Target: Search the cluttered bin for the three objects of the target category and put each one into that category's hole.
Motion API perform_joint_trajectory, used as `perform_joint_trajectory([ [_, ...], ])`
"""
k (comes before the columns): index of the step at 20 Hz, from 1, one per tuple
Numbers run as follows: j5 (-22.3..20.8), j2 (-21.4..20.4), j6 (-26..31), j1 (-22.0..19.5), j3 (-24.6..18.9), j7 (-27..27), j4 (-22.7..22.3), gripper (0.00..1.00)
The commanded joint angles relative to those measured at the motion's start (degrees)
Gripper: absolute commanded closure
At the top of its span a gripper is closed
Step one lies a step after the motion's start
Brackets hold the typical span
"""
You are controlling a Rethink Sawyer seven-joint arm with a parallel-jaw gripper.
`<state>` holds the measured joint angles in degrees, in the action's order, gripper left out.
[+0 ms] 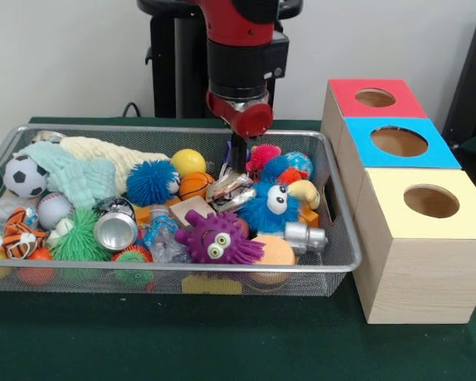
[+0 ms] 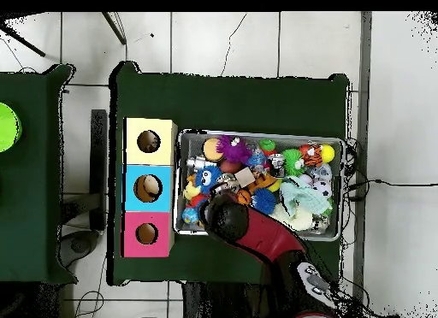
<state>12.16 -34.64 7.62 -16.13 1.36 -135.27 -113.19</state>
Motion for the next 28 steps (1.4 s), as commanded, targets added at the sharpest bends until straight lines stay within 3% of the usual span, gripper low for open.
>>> perform_joint_trajectory([
  [1, 10.5, 5.6, -4.0, 5.0, 0.6, -19.7, -2.5, 1.0],
  [5, 13.8, 4.5, -1.4, 8.1, 3.6, -18.4, -2.3, 1.0],
  [8, 15.3, 0.8, 4.1, 11.1, 7.6, -17.0, -2.9, 1.0],
  [11, 16.3, -1.5, 6.6, 12.0, 8.6, -16.3, -3.9, 1.0],
  [14, 17.6, 0.1, 3.8, 11.2, 6.8, -15.3, -3.9, 1.0],
  [19, 16.4, 4.1, -2.7, 6.1, 2.8, -11.7, -2.3, 1.0],
  [22, 15.5, 4.1, -1.1, 7.0, 6.0, -10.0, -0.4, 1.0],
  [24, 14.5, 5.7, -1.5, 5.3, 5.3, -8.4, 1.1, 1.0],
  [28, 12.9, 10.2, -10.5, 0.5, -2.3, -10.8, -0.5, 1.0],
])
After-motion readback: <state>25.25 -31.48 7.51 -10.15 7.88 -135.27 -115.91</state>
